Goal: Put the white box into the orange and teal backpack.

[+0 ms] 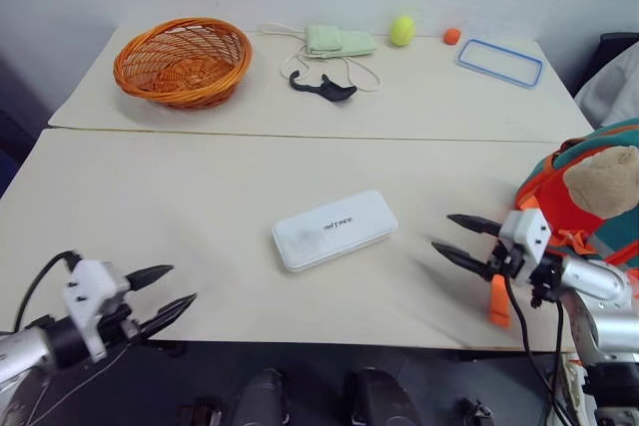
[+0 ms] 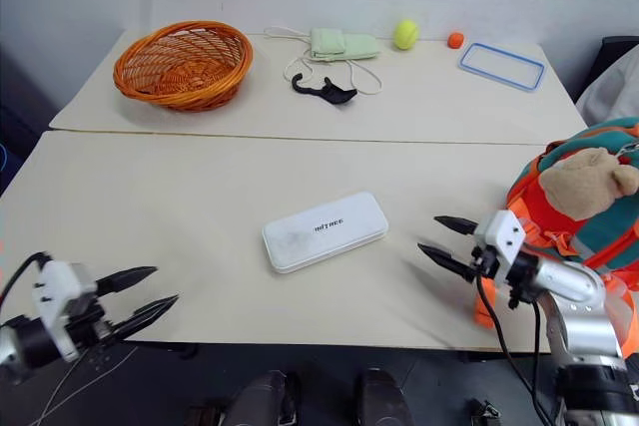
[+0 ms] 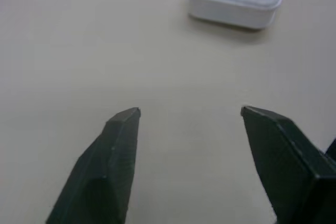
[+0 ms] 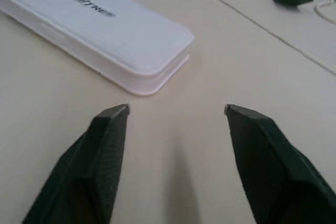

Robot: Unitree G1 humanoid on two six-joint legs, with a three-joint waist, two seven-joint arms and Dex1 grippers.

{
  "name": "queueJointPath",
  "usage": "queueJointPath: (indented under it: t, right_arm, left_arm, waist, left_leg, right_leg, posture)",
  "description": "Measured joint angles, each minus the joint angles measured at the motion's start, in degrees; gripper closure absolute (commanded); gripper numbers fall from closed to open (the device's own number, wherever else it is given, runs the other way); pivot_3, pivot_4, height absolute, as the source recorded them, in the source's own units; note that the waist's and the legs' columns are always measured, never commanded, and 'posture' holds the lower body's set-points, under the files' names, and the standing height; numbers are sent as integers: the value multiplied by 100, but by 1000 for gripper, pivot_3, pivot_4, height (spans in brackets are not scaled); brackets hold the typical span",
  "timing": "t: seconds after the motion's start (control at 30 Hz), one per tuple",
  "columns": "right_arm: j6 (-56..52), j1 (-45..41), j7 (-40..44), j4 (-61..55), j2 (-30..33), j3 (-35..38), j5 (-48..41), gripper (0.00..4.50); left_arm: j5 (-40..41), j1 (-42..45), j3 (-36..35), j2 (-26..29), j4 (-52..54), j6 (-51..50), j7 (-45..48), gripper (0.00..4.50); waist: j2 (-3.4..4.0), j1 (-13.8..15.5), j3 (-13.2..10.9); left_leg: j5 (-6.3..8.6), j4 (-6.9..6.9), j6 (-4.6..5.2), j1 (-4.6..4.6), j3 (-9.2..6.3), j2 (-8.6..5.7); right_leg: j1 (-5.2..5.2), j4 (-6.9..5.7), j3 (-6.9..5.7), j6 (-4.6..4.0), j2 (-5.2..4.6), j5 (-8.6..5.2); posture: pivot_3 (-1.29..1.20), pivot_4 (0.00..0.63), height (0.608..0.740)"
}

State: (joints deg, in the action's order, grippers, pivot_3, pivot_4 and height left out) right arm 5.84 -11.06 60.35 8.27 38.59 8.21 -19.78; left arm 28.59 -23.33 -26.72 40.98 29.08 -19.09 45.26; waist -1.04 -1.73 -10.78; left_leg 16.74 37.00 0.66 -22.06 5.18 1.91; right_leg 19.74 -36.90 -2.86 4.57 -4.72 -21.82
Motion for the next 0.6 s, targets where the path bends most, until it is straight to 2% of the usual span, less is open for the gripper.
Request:
queueJointPath:
  t: [0.2,0.23,0.4,0.6]
  right_arm:
    - [744,-1259,-594,1711,-293,-539,1066,4381]
    - [921,-1405,-624,2036,-342,-591,1184,4500]
    - [1671,-2033,-551,3236,-682,-791,1396,4500]
    - [2037,-2420,47,3871,-974,-830,1324,4500]
  left_arm:
    - [-636,1126,1305,-181,39,-490,-741,4029]
    - [-714,1278,1490,-234,-25,-555,-827,4345]
    - [-857,1934,2217,-546,-83,-934,-1033,4434]
    - [-997,2381,2677,-693,-299,-1090,-1072,4434]
  waist:
    - [0,2,0]
    - [0,0,0]
    - [0,-14,0]
    - [0,-12,0]
  left_leg:
    - [-15,5,-19,-5,3,-4]
    - [-16,7,-18,-4,5,-4]
    - [-21,17,-15,-6,8,-1]
    - [-27,16,-20,-3,5,1]
  right_leg:
    - [6,-5,0,1,4,0]
    - [6,-6,0,1,4,0]
    - [3,-8,2,4,7,2]
    - [2,-13,1,4,10,2]
  posture:
    - [0,150,740]
    - [0,150,740]
    - [0,150,740]
    - [0,150,740]
